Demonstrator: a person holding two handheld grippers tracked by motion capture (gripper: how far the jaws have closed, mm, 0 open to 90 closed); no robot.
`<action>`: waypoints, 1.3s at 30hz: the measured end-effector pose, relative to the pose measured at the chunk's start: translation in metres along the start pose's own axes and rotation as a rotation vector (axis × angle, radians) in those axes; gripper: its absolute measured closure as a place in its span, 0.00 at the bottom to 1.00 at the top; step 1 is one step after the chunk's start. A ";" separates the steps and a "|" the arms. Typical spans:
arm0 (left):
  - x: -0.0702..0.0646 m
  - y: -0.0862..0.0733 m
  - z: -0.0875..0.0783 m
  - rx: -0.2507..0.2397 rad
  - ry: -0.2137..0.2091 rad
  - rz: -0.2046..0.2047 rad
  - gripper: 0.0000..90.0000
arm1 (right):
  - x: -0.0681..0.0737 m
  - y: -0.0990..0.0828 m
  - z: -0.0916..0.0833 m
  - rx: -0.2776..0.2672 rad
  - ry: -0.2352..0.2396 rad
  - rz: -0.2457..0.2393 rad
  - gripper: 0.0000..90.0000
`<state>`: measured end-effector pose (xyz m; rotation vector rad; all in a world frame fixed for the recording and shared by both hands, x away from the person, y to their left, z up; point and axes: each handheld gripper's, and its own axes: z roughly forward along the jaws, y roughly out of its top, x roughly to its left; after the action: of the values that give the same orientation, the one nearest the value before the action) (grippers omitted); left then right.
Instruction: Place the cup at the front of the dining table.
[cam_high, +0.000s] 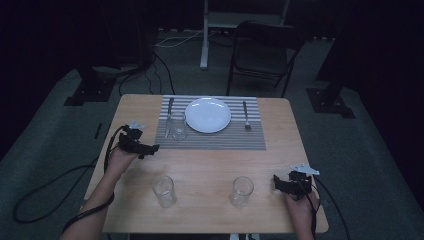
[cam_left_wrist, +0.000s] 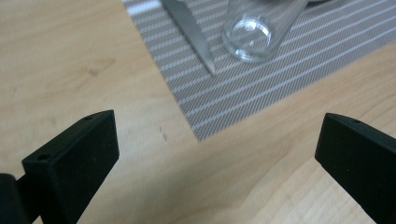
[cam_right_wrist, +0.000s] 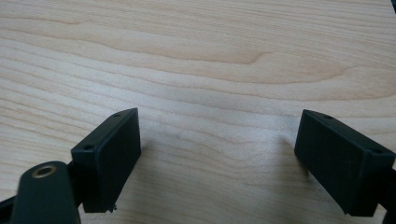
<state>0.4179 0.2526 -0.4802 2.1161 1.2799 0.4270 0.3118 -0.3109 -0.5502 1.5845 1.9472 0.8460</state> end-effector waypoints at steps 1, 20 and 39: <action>0.001 -0.002 -0.001 -0.001 -0.007 -0.007 0.00 | 0.000 0.000 0.000 0.000 0.000 0.000 0.16; 0.000 -0.054 -0.011 -0.059 -0.025 0.007 0.00 | 0.000 0.000 0.000 0.000 0.000 0.000 0.16; 0.004 -0.105 -0.026 -0.119 0.051 -0.045 0.00 | 0.000 0.000 0.000 0.000 0.000 0.000 0.16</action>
<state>0.3337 0.3003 -0.5296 1.9854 1.2956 0.5275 0.3118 -0.3109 -0.5502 1.5842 1.9474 0.8459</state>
